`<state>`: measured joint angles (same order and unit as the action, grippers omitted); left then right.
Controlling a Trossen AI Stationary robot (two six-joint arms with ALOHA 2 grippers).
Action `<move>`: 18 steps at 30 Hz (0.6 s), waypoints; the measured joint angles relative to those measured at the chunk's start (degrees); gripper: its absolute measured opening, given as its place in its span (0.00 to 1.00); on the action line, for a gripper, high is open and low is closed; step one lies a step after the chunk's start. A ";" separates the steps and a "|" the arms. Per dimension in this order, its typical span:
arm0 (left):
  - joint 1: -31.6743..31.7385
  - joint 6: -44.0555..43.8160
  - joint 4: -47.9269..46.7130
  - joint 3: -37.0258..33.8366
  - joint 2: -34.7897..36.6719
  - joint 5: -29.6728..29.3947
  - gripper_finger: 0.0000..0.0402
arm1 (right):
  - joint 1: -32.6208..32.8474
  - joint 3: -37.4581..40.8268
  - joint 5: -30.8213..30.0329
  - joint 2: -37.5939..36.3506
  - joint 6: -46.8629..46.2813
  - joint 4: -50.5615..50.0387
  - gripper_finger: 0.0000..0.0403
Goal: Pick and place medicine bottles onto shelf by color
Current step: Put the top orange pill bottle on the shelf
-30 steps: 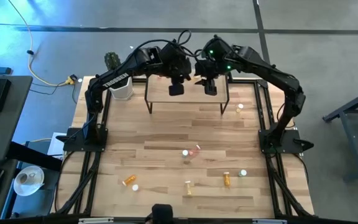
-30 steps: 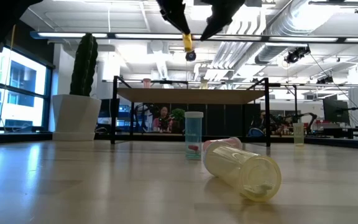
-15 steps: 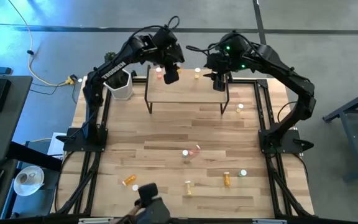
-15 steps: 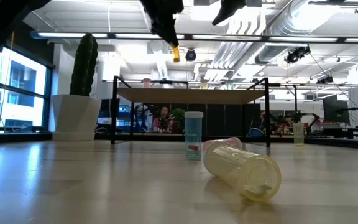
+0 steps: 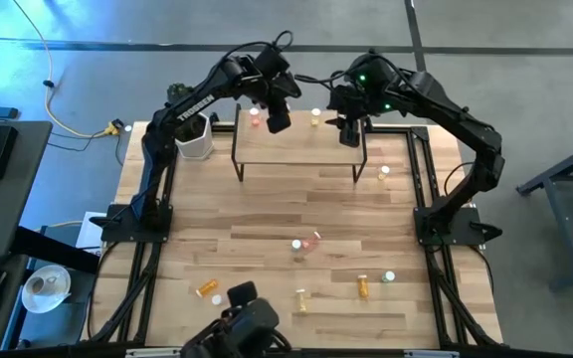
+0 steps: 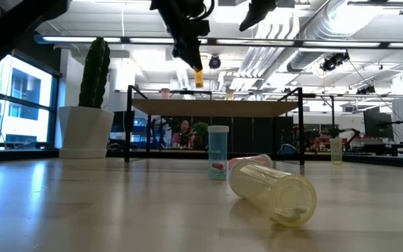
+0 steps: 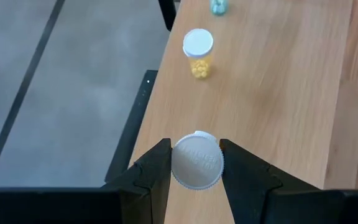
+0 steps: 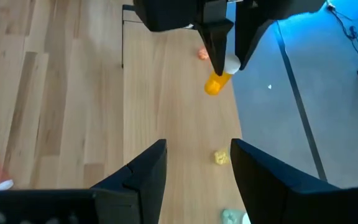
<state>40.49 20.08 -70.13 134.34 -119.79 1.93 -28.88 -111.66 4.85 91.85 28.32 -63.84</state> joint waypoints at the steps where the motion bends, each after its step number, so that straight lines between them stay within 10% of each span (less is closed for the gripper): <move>1: 0.00 0.00 0.02 0.00 -0.35 0.00 0.29 | 0.00 0.00 -0.01 0.00 0.00 -0.21 0.42; 18: 0.44 -0.69 -0.53 0.00 -4.24 -0.89 0.29 | 0.00 0.00 0.02 0.00 0.02 -0.70 0.42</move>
<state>40.93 19.38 -70.66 134.34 -124.03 1.04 -28.88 -111.66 4.86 91.85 28.34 -64.53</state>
